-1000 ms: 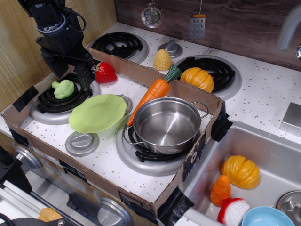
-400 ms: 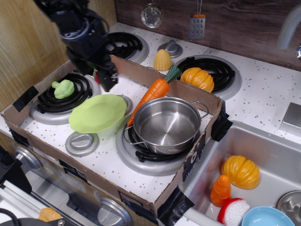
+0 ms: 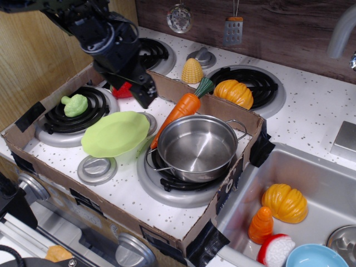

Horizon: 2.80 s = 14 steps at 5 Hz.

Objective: Put carrot on plate

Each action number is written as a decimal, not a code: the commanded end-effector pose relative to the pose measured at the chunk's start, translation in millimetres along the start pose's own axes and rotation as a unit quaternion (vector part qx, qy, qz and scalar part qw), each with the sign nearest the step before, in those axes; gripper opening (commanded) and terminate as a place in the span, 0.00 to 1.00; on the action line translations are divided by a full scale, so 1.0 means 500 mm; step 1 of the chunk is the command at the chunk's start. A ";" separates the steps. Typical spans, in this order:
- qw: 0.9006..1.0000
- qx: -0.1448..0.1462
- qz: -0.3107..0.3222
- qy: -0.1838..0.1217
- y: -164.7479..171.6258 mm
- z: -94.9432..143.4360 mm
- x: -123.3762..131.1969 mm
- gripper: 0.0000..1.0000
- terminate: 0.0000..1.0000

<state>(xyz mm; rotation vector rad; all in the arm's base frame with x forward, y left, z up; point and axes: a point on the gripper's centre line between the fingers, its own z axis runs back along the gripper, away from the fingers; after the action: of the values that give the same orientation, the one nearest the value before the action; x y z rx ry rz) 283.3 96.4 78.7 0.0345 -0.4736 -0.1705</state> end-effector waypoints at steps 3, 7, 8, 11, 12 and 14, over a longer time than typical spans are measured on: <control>0.997 -0.074 -0.015 -0.026 -0.014 -0.017 0.073 1.00 0.00; 0.991 -0.126 0.007 -0.035 -0.050 -0.068 0.065 1.00 0.00; 0.989 -0.142 0.013 -0.036 -0.060 -0.079 0.059 1.00 0.00; 0.987 -0.153 0.002 -0.049 -0.059 -0.105 0.070 0.00 0.00; 0.991 -0.130 -0.006 -0.037 -0.051 -0.079 0.076 0.00 0.00; 0.995 -0.085 -0.017 -0.046 -0.015 0.002 0.079 0.00 0.00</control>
<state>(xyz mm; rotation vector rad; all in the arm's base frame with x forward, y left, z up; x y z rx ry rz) 313.7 80.7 81.7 -0.1585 -0.5148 -0.2337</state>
